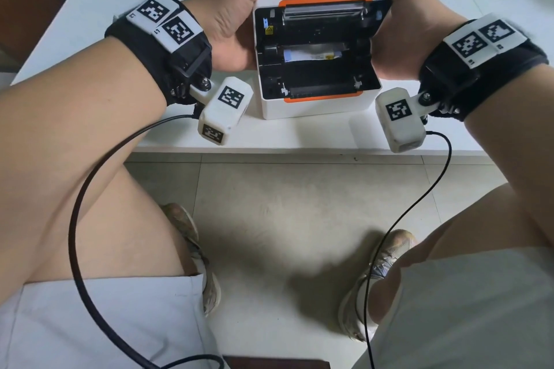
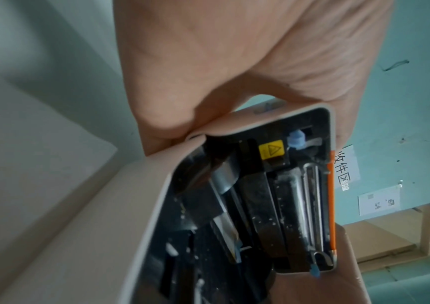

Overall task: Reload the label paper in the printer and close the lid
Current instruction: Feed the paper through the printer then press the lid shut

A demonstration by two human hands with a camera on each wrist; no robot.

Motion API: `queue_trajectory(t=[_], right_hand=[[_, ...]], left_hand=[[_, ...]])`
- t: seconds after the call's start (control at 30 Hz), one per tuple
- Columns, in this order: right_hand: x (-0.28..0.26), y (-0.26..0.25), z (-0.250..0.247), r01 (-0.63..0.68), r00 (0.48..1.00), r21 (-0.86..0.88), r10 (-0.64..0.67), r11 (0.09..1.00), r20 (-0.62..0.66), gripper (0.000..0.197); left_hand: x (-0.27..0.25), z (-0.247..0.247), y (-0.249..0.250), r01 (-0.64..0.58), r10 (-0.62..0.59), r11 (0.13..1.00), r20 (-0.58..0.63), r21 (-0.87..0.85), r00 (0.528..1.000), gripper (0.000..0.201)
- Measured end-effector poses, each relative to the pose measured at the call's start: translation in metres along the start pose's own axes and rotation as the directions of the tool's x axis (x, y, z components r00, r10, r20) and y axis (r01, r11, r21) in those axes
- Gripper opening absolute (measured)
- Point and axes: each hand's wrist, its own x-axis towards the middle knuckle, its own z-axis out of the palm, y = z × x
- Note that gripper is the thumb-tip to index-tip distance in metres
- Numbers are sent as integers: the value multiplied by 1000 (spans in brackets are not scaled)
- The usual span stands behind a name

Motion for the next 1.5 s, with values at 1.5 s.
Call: queue_trajectory(t=[1.5], right_hand=[[0,35,29,64,909,-230,-152,971,-388,55]], left_hand=[[-16,27,-10,-57,103,984,-282,169,954,24]])
